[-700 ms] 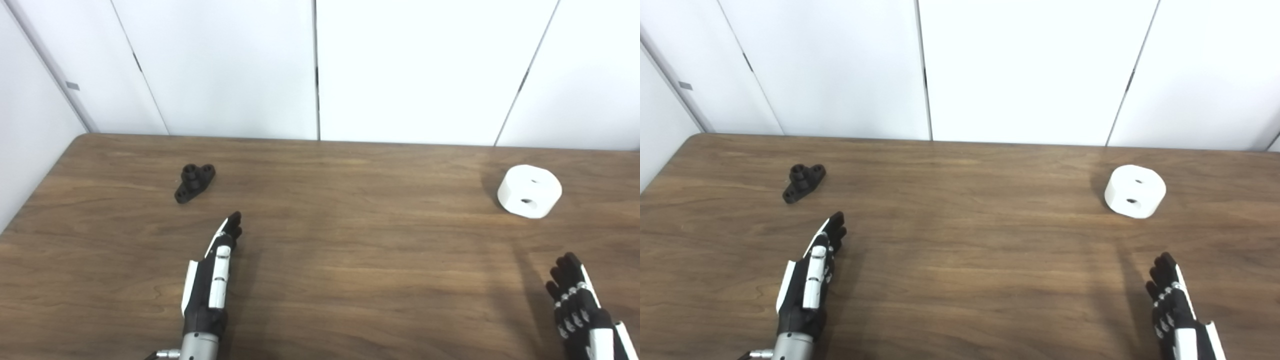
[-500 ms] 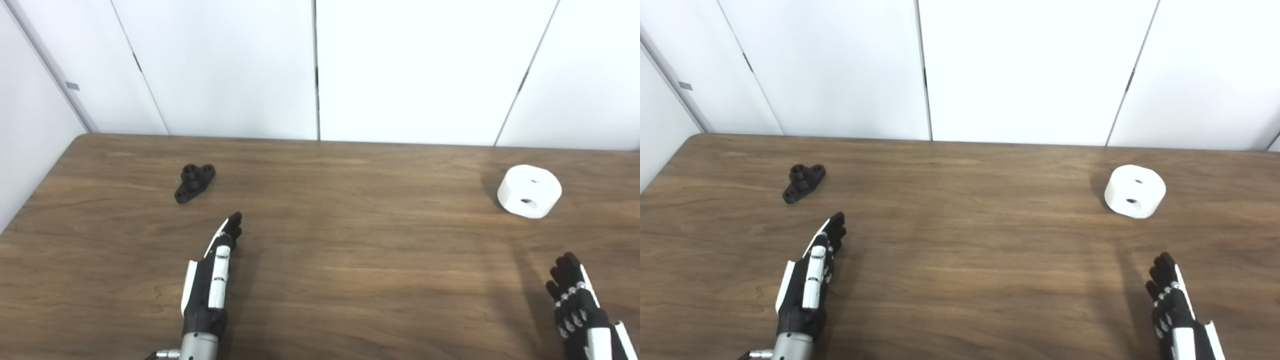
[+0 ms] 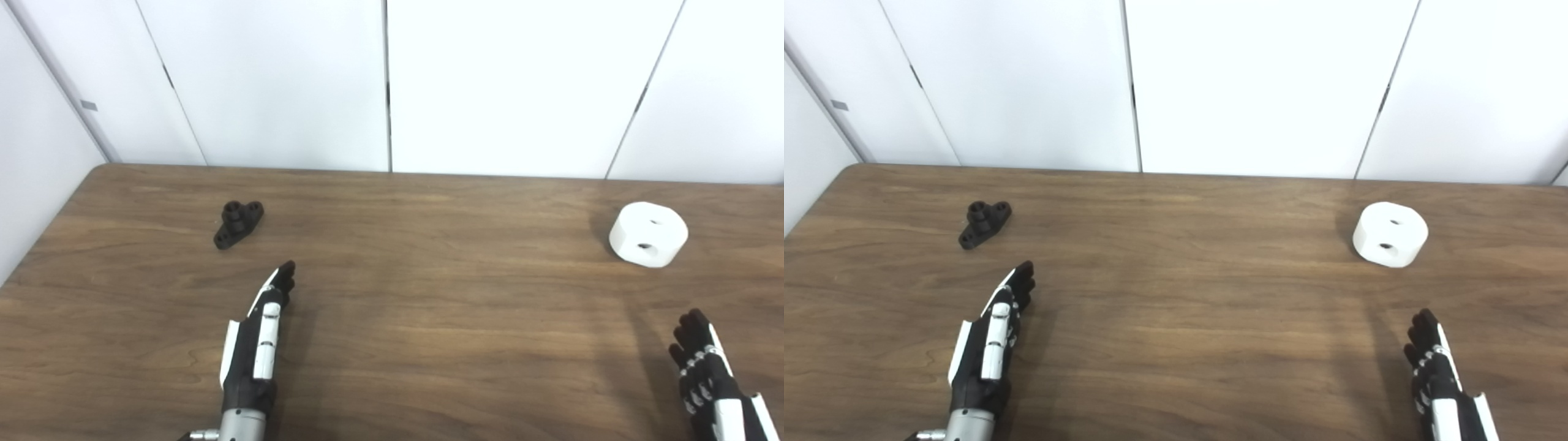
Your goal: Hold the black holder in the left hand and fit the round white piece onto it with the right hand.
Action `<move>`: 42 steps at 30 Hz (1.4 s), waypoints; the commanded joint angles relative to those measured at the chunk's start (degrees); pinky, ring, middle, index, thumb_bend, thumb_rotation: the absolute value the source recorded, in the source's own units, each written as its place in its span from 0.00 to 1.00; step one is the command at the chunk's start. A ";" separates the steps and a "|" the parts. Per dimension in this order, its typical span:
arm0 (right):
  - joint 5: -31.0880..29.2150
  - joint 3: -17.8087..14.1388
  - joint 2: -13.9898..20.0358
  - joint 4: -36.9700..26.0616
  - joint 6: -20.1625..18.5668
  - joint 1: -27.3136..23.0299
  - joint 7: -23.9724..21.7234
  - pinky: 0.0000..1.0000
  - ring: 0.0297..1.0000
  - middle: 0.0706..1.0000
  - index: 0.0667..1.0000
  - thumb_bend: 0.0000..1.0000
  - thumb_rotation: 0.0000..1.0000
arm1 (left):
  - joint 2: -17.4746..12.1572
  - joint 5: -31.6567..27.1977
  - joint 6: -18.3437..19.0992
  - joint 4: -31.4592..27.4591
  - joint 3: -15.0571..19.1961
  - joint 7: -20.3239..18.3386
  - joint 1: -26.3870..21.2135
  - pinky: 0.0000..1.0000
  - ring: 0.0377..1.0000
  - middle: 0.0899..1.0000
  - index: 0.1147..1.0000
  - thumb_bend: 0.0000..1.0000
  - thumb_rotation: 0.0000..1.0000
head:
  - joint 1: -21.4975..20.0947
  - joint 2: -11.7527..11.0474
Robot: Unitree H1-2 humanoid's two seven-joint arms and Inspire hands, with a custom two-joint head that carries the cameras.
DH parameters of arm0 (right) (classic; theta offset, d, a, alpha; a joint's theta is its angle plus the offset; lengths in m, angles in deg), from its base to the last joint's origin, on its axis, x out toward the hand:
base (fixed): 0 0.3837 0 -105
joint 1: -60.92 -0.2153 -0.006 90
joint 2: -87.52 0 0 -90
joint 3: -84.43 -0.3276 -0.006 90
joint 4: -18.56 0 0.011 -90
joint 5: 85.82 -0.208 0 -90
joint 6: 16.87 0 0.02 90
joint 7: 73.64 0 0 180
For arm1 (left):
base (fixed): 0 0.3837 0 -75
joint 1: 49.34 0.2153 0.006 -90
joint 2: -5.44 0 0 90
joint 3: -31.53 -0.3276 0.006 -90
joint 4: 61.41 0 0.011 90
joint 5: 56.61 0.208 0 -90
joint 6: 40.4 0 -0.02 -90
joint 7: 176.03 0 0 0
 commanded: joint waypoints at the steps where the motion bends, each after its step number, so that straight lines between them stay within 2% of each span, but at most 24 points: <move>1: -1.02 -0.14 -0.59 2.95 2.06 0.47 0.43 1.00 1.00 1.00 1.00 0.55 1.00 | 4.46 2.05 -5.26 -0.70 -1.47 0.98 15.85 0.97 0.95 0.93 0.88 0.36 0.96 | 1.26 -0.75; 4: -1.37 -0.37 0.20 3.79 2.47 0.51 -0.10 1.00 1.00 1.00 1.00 0.55 1.00 | 4.96 2.95 -5.45 -0.35 -2.11 1.29 15.96 0.96 0.94 0.93 0.88 0.33 0.96 | 3.61 -2.35; 9: -1.92 -0.40 1.51 5.44 3.66 0.14 -1.26 1.00 1.00 1.00 1.00 0.58 1.00 | 5.57 3.24 -5.44 -0.27 -3.07 1.41 16.11 0.94 0.95 0.94 0.90 0.29 0.97 | 5.79 -3.38; 14: -2.17 -0.53 1.94 7.65 5.76 -0.55 -2.05 1.00 1.00 1.00 1.00 0.57 1.00 | 5.66 3.60 -5.52 0.50 -3.49 1.63 15.92 0.92 0.94 0.93 0.89 0.31 0.97 | 7.21 -4.61; 16: -1.43 -0.89 1.41 8.05 5.71 -0.79 -1.00 1.00 1.00 1.00 1.00 0.57 1.00 | 5.42 3.95 -6.30 1.01 -3.66 1.48 15.77 0.91 0.94 0.93 0.89 0.30 0.96 | 7.72 -5.19; 23: -0.64 -0.96 0.98 8.16 5.78 -0.91 -0.09 1.00 1.00 1.00 1.00 0.55 1.00 | 5.42 3.46 -7.19 1.62 -3.75 1.36 15.70 0.90 0.93 0.93 0.89 0.28 0.93 | 8.24 -5.69; 27: -0.86 -0.93 1.16 8.51 5.73 -1.01 -0.26 1.00 1.00 1.00 1.00 0.58 1.00 | 5.50 3.19 -5.96 0.49 -4.04 1.17 15.90 0.90 0.94 0.93 0.89 0.25 0.92 | 8.24 -5.42; 30: -1.04 -0.97 1.27 9.03 6.25 -1.13 -0.42 1.00 1.00 1.00 1.00 0.57 1.00 | 4.98 3.73 -4.26 -1.68 -4.20 0.97 15.97 0.90 0.94 0.93 0.88 0.32 0.77 | 7.69 -5.18; 32: -0.57 -0.99 1.33 8.89 6.16 -1.13 -0.27 1.00 1.00 1.00 1.00 0.53 1.00 | 4.36 6.66 -2.67 -4.78 -3.83 1.53 15.90 0.84 0.91 0.92 0.86 0.38 0.54 | 7.58 -5.14; 34: -0.25 -0.99 1.31 8.52 5.74 -1.07 -0.07 1.00 1.00 1.00 1.00 0.53 1.00 | 3.78 10.86 0.33 -8.46 -3.13 2.23 15.86 0.80 0.88 0.89 0.84 0.44 0.37 | 7.66 -5.08; 38: -0.61 -1.03 1.54 8.76 5.66 -1.14 -0.32 1.00 1.00 1.00 1.00 0.53 1.00 | 2.90 16.88 3.38 -13.84 -0.66 3.16 14.76 0.73 0.83 0.85 0.81 0.56 0.19 | 7.97 -5.18; 39: -0.73 -1.06 1.56 8.97 5.82 -1.22 -0.36 1.00 1.00 1.00 1.00 0.53 1.00 | 2.67 18.39 3.90 -14.68 0.22 3.55 14.04 0.71 0.82 0.84 0.80 0.58 0.16 | 8.07 -5.10; 42: -0.93 -1.12 1.61 9.34 6.01 -1.44 -0.42 1.00 1.00 1.00 1.00 0.53 1.00 | 2.45 20.08 5.61 -16.53 2.75 4.36 11.97 0.69 0.80 0.81 0.77 0.71 0.13 | 8.09 -5.12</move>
